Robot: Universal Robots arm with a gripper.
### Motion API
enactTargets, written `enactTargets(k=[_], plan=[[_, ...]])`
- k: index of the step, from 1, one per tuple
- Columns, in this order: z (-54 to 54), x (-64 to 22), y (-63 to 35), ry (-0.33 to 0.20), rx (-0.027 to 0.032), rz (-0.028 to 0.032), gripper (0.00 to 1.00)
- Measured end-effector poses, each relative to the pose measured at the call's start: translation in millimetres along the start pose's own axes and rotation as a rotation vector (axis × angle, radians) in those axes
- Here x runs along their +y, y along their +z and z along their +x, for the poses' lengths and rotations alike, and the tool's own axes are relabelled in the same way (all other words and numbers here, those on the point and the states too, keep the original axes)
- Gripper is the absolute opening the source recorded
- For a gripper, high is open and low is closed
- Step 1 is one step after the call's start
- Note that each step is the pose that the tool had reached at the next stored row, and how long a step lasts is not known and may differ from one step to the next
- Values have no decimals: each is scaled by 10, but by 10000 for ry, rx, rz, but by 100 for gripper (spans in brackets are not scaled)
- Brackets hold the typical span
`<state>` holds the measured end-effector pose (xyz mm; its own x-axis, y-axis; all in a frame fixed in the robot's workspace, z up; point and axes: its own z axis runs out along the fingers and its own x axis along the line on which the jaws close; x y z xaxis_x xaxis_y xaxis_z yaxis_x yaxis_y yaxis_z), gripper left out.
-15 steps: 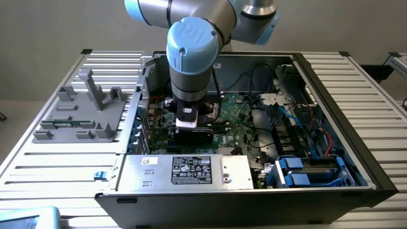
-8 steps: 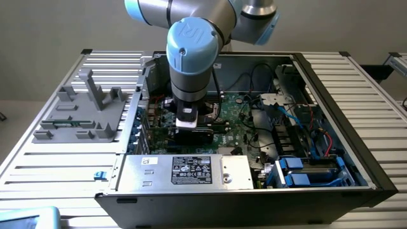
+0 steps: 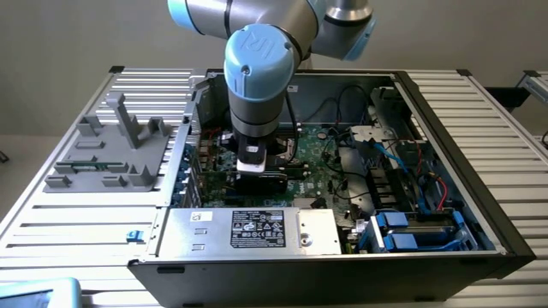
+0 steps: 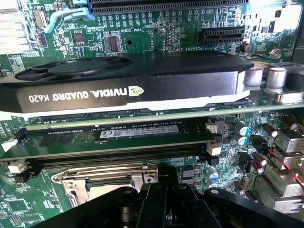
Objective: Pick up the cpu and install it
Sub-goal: 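Install the second cpu locking lever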
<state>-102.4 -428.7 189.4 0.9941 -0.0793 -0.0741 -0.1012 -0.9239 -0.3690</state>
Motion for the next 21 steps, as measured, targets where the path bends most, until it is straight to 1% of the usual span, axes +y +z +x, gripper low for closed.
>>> enactTargets(k=[7, 15, 16, 18, 21], plan=[[0, 4, 10, 0, 1, 2, 11], [2, 34, -17, 1, 1, 1, 11], [0, 21, -46, 0, 2, 16, 11], [-7, -12, -133, 3, -6, 3, 11], [-14, -64, -262, 0, -8, 3, 11]])
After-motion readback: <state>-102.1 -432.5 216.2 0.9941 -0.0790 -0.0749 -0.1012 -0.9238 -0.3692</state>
